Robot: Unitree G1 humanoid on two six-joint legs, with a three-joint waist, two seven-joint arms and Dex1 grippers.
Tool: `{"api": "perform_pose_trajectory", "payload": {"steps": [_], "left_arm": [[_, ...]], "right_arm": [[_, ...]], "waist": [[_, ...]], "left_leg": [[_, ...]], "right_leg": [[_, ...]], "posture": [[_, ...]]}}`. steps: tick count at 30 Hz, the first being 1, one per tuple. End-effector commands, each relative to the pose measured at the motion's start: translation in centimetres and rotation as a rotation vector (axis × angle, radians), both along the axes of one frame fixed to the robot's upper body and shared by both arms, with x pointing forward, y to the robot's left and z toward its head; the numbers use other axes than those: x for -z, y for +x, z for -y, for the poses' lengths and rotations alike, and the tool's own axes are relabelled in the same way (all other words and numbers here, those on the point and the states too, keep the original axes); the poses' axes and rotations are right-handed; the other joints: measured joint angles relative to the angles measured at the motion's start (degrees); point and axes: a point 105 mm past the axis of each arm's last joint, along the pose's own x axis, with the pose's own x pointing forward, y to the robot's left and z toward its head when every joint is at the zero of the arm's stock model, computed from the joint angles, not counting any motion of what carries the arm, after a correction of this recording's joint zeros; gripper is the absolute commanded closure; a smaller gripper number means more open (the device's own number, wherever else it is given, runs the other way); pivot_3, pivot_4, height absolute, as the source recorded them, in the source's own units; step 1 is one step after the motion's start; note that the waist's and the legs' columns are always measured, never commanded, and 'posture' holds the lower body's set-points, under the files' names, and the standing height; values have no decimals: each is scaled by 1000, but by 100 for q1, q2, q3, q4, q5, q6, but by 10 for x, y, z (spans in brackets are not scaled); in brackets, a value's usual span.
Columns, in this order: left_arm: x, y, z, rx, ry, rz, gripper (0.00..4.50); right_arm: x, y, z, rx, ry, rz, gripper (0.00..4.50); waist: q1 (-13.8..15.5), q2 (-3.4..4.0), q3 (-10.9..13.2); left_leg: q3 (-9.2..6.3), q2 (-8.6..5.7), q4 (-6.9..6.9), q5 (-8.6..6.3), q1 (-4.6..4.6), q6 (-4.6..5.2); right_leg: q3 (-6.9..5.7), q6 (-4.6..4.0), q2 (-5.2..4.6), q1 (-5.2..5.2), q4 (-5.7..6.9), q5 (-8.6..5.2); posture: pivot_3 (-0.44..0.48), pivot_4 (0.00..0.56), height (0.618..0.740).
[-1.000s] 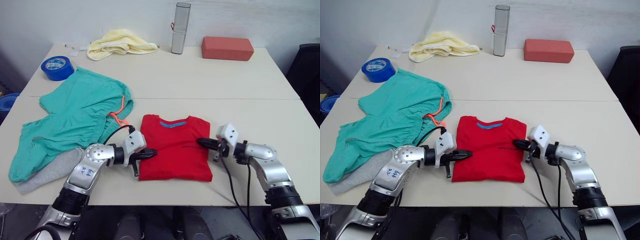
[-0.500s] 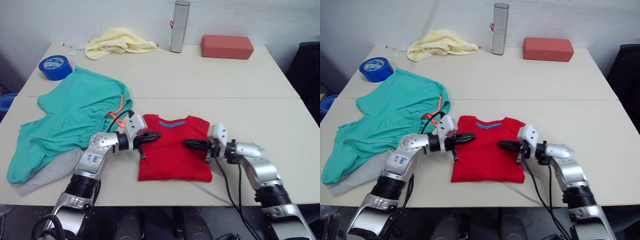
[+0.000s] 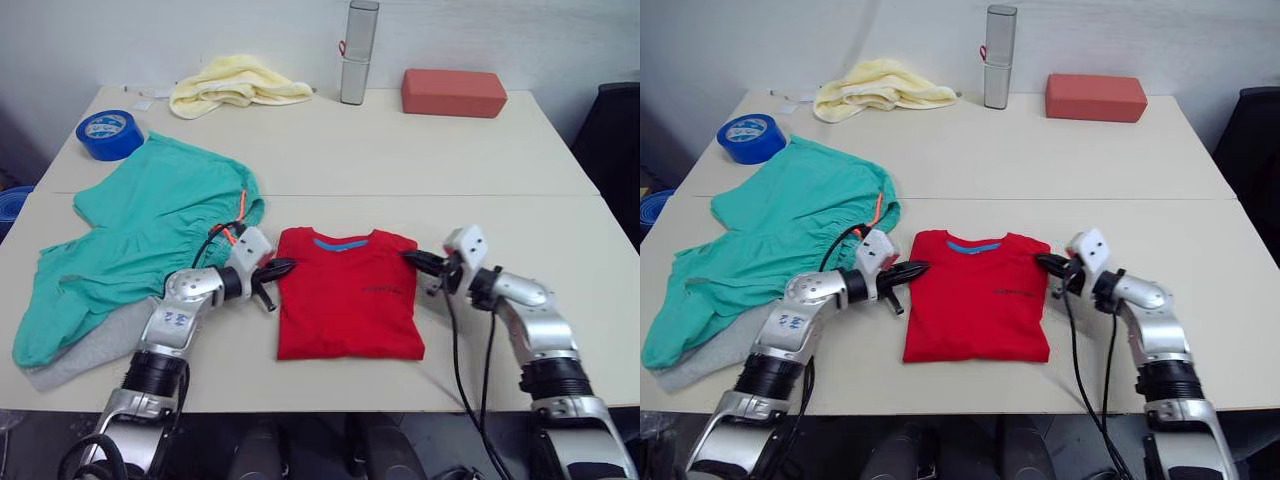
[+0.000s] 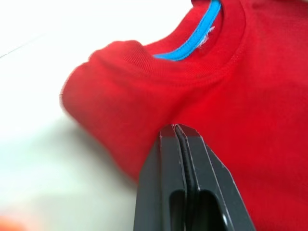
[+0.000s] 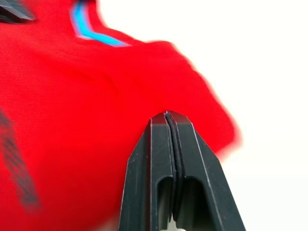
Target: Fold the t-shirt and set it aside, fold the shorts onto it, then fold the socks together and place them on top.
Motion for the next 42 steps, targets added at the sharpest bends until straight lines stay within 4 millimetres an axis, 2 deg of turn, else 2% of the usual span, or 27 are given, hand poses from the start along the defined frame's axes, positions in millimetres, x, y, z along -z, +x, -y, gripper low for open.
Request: {"api": "perform_pose_trajectory", "payload": {"steps": [1,3,5,7,10,12,14,16,18,22,32,41,42], "left_arm": [[-38,-26,0,164,-86,111,4476],[-47,-50,-2,276,-124,101,4302],[-50,-69,-5,356,-126,78,3880],[-45,-85,-10,404,-93,45,3325],[-36,-103,-17,425,-64,5,2343],[-34,-110,-18,439,-49,18,1728],[-33,-114,-18,449,-51,34,1160],[-32,-118,-18,464,-62,40,498],[-32,-119,-18,472,-73,44,22],[-34,-119,-22,463,-109,42,22],[-40,-111,-29,410,-136,58,22],[-43,-102,-30,377,-148,78,22],[-44,-100,-30,375,-152,82,7]], "right_arm": [[-32,-19,1,-107,51,52,4500],[-38,-41,-4,-222,29,21,4333],[-37,-58,-8,-296,-21,-3,3901],[-34,-70,-10,-319,-47,-33,3288],[-35,-68,-4,-189,137,-221,2188],[-33,-72,-3,-179,222,-394,1487],[-29,-74,4,-148,268,-573,843],[-21,-71,17,-78,247,-682,87],[-14,-65,25,-14,227,-741,0],[-4,-60,17,-6,195,-855,0],[12,-54,-36,-87,174,-927,0],[18,-61,-77,-118,84,-925,0],[23,-60,-79,-104,44,-906,180]], "waist": [[7,1,1],[4,2,1],[10,2,1],[14,2,1],[4,2,1],[5,2,1],[9,4,2],[15,3,2],[17,4,2],[-14,4,2],[-130,-17,-10],[-168,-22,-14],[-168,-22,-14]], "left_leg": [[-1,1,-2,0,0,-1],[0,1,-9,0,-1,-2],[-1,0,-17,0,0,-2],[-2,-1,-28,1,6,-3],[-2,-7,-45,2,18,-1],[-4,-15,-57,8,19,8],[-10,-20,-65,6,19,22],[-18,-20,-73,5,18,28],[-22,-19,-82,5,16,28],[-23,-19,-85,6,2,22],[-24,-14,-84,10,7,20],[-27,-7,-87,14,9,9],[-27,-7,-87,14,9,8]], "right_leg": [[-1,0,0,0,-2,0],[2,-1,0,-2,-5,0],[2,-1,-1,-1,-10,-1],[2,-1,-3,7,-19,-1],[13,-2,-12,12,-24,-1],[43,-8,-26,9,-24,1],[46,-14,-32,6,-25,0],[42,-26,-37,6,-31,-2],[35,-31,-38,6,-44,-4],[27,-34,-36,-4,-50,-6],[21,-28,-25,2,-43,-3],[19,-30,-22,2,-41,-4],[19,-30,-22,2,-41,-4]], "posture": [[0,150,740],[0,150,740],[0,150,740],[0,150,740],[0,150,740],[0,150,740],[0,150,740],[0,150,740],[0,150,740],[0,150,740],[0,150,740],[0,150,740],[0,150,740]]}}
